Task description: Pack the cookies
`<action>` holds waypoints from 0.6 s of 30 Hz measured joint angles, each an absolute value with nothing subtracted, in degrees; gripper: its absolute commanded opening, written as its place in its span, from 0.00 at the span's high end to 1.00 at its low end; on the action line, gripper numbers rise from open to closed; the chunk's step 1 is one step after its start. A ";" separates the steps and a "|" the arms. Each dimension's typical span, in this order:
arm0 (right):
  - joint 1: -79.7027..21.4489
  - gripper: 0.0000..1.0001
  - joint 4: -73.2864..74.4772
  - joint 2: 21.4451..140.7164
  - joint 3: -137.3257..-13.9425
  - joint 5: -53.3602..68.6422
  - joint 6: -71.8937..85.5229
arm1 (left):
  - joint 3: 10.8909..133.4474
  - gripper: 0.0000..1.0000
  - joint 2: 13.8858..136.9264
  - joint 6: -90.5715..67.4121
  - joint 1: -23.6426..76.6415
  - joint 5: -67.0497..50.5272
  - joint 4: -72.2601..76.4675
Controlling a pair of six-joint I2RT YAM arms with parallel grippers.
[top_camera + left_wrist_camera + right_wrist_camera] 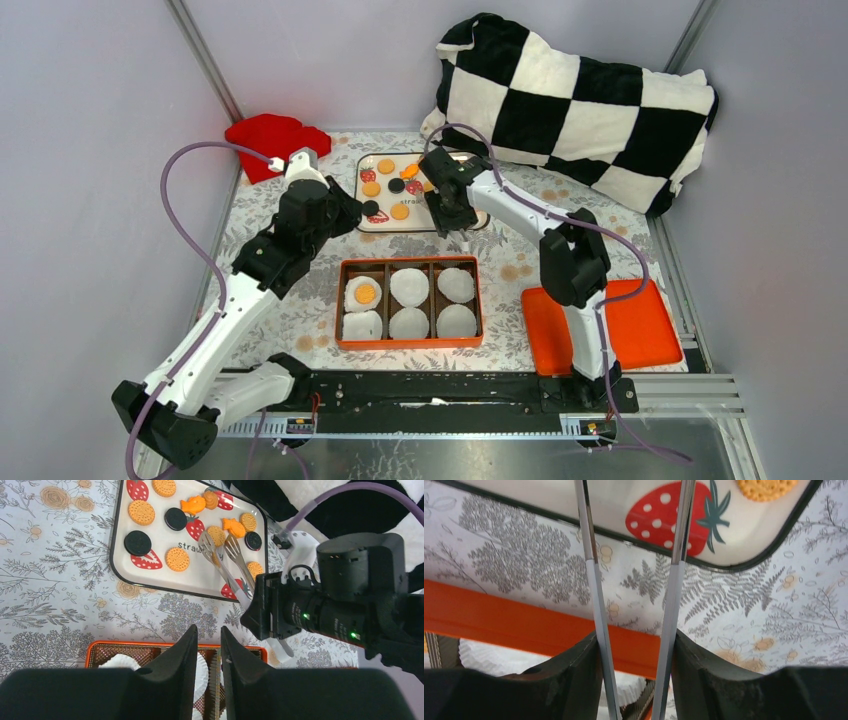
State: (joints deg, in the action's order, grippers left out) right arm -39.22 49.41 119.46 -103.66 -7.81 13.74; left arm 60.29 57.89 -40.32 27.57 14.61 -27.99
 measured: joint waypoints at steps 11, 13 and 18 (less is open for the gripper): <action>-39.22 0.56 49.43 125.80 -109.01 -11.33 13.72 | 60.29 0.71 57.41 -40.18 27.27 14.55 -28.05; -39.22 0.66 50.92 126.30 -110.74 -12.58 13.50 | 60.27 0.71 57.41 -40.21 27.27 14.39 -28.05; -39.22 0.88 51.99 128.22 -115.79 -14.61 12.99 | 60.18 0.72 57.41 -40.21 27.27 14.00 -28.05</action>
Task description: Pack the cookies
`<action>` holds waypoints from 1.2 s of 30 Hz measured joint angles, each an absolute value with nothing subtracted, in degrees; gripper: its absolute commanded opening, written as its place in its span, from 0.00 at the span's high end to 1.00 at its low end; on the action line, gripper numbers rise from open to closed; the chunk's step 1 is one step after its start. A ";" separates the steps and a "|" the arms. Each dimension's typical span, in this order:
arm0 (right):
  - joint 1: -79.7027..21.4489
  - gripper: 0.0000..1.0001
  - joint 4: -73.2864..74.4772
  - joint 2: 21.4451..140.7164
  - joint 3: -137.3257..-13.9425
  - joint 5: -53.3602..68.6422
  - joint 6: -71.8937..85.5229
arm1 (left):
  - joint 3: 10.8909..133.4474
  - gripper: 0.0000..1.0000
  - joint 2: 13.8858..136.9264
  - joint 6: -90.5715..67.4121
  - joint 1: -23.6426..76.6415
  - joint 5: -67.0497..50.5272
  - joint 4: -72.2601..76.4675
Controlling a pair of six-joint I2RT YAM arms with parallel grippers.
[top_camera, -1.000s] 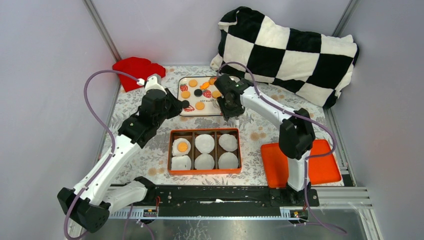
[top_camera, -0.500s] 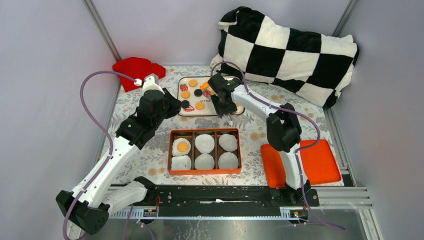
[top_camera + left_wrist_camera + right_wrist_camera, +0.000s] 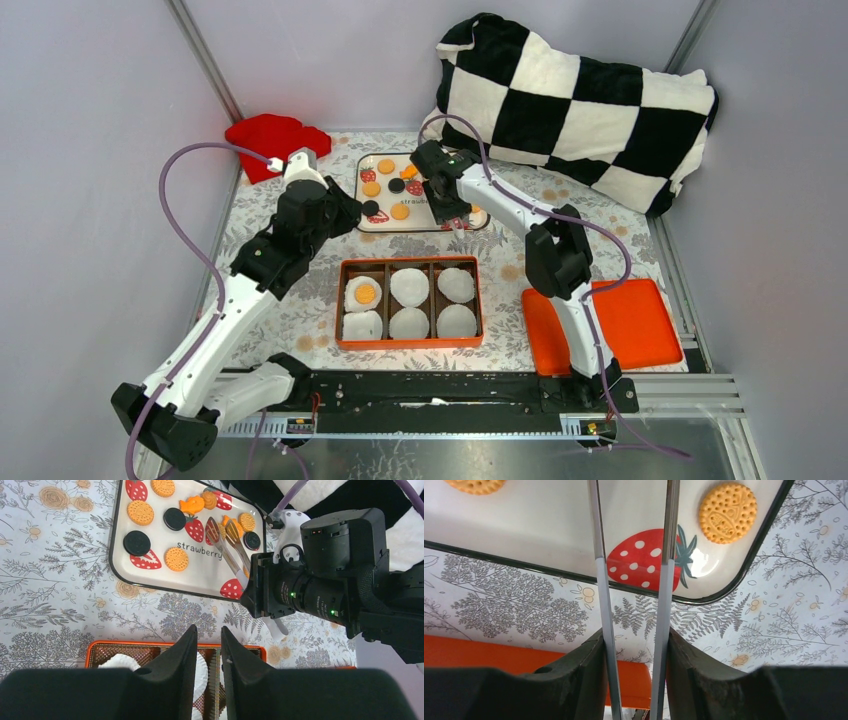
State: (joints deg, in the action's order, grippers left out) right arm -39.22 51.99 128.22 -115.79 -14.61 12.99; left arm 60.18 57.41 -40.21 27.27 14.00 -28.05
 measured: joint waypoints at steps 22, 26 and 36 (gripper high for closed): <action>-45.91 1.00 50.94 103.74 -99.15 -15.86 12.82 | 60.18 0.73 56.77 -40.29 24.14 12.32 -28.38; -54.33 1.00 52.18 96.49 -92.71 -15.53 15.22 | 60.18 0.73 57.34 -40.29 23.97 11.75 -28.38; -70.19 1.00 56.99 93.14 -84.01 -14.04 23.46 | 60.18 0.73 58.11 -40.36 23.94 10.20 -28.34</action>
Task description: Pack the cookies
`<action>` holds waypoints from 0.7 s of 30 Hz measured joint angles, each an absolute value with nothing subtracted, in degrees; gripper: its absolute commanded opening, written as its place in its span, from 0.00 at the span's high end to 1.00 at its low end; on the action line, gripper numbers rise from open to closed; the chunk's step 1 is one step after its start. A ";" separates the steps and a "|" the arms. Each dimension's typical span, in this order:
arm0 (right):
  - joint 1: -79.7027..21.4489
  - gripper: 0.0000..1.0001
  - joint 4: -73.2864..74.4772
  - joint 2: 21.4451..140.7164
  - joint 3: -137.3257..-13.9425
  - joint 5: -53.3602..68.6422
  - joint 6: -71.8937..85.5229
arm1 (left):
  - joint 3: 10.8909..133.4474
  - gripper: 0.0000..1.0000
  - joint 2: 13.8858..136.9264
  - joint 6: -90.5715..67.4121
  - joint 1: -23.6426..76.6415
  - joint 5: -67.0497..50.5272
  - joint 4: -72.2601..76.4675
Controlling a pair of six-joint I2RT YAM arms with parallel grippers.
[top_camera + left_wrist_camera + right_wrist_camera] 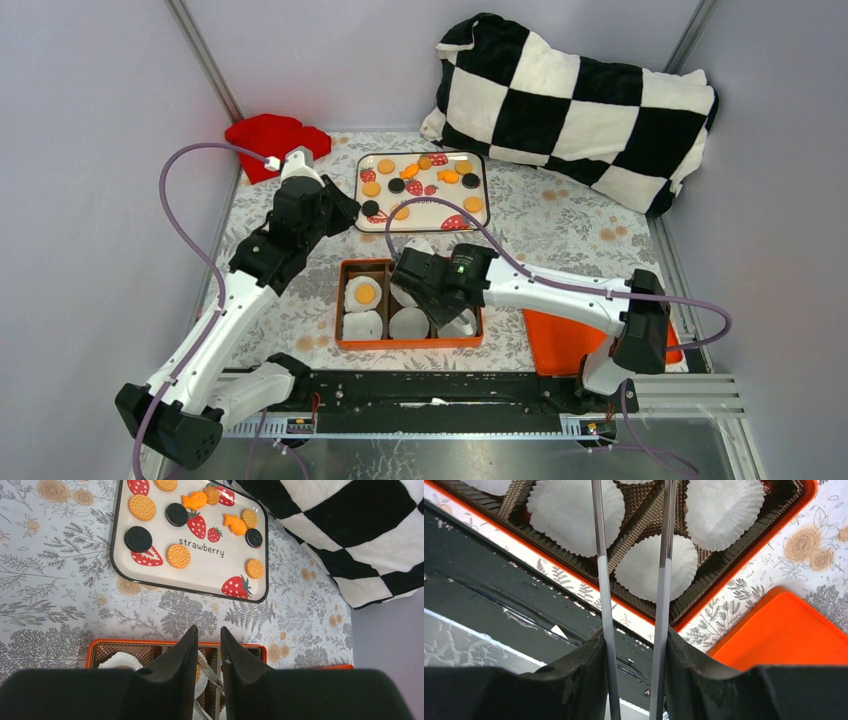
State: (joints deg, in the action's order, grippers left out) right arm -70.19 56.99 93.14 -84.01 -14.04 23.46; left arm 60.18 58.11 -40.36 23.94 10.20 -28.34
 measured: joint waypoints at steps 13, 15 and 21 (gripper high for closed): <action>-70.11 0.49 57.58 95.09 -83.79 -15.16 26.83 | 60.18 0.70 57.76 -40.29 23.94 9.89 -28.36; -70.11 0.46 57.56 95.09 -83.79 -15.16 27.00 | 60.18 0.69 57.69 -40.27 23.94 9.85 -28.36; -70.11 0.55 57.54 95.04 -83.79 -15.16 27.42 | 60.18 0.67 56.97 -40.18 23.94 9.15 -28.36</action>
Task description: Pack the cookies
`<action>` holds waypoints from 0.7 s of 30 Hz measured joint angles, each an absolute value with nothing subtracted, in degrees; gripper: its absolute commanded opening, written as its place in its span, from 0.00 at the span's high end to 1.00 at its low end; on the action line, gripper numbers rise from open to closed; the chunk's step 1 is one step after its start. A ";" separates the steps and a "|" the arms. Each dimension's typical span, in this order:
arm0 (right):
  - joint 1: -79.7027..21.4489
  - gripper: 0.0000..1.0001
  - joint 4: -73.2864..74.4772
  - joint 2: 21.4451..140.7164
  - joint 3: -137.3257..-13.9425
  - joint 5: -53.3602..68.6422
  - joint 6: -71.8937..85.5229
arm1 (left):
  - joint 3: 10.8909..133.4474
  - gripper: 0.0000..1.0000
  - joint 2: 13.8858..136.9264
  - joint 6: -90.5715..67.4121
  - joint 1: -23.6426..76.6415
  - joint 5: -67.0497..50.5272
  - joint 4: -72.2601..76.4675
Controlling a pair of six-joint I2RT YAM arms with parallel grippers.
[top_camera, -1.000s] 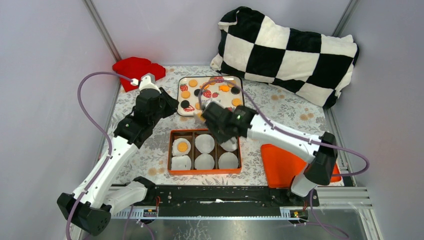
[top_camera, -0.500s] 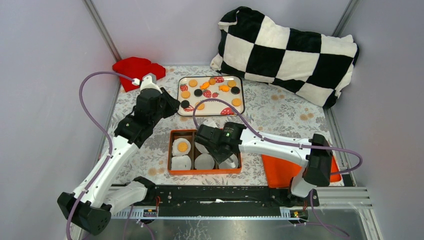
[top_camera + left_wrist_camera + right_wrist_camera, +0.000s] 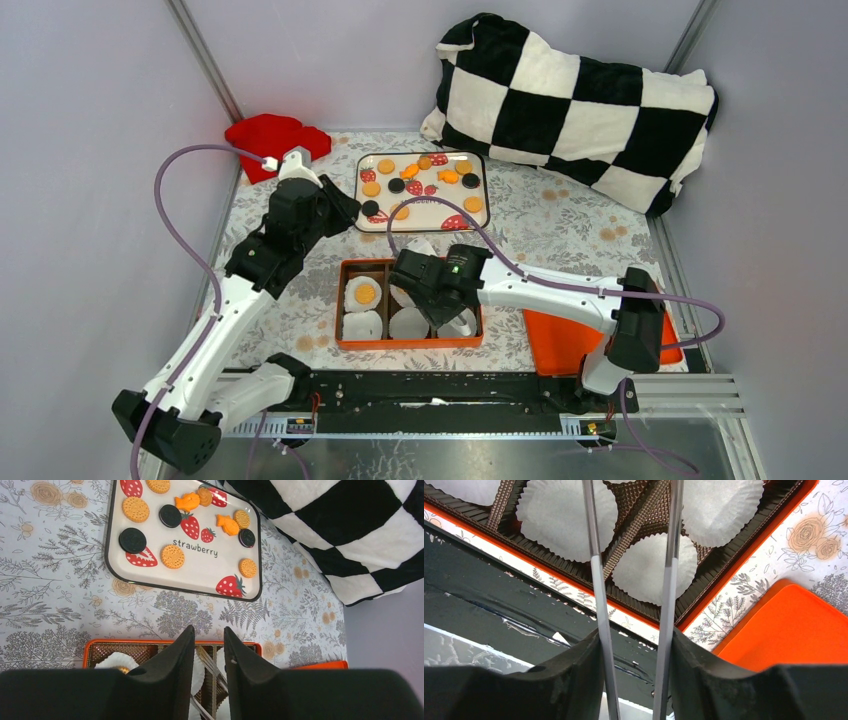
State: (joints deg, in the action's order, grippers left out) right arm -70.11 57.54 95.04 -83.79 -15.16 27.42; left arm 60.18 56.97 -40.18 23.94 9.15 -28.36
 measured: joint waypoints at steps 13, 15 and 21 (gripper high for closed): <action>-69.87 0.44 57.78 95.00 -94.17 -22.28 26.00 | 60.18 0.67 56.23 -40.12 23.94 7.64 -28.36; -69.38 0.41 57.47 96.16 -96.75 -23.59 25.15 | 60.18 0.67 56.23 -40.10 23.94 7.62 -28.36; -63.70 0.42 53.04 104.16 -98.45 -24.25 21.67 | 60.18 0.67 56.23 -39.92 23.94 7.66 -28.36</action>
State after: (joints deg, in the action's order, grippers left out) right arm -63.70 53.04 104.16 -98.45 -24.25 21.67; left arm 60.18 56.23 -39.92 23.94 7.66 -28.36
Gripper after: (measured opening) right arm 0.583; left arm 0.331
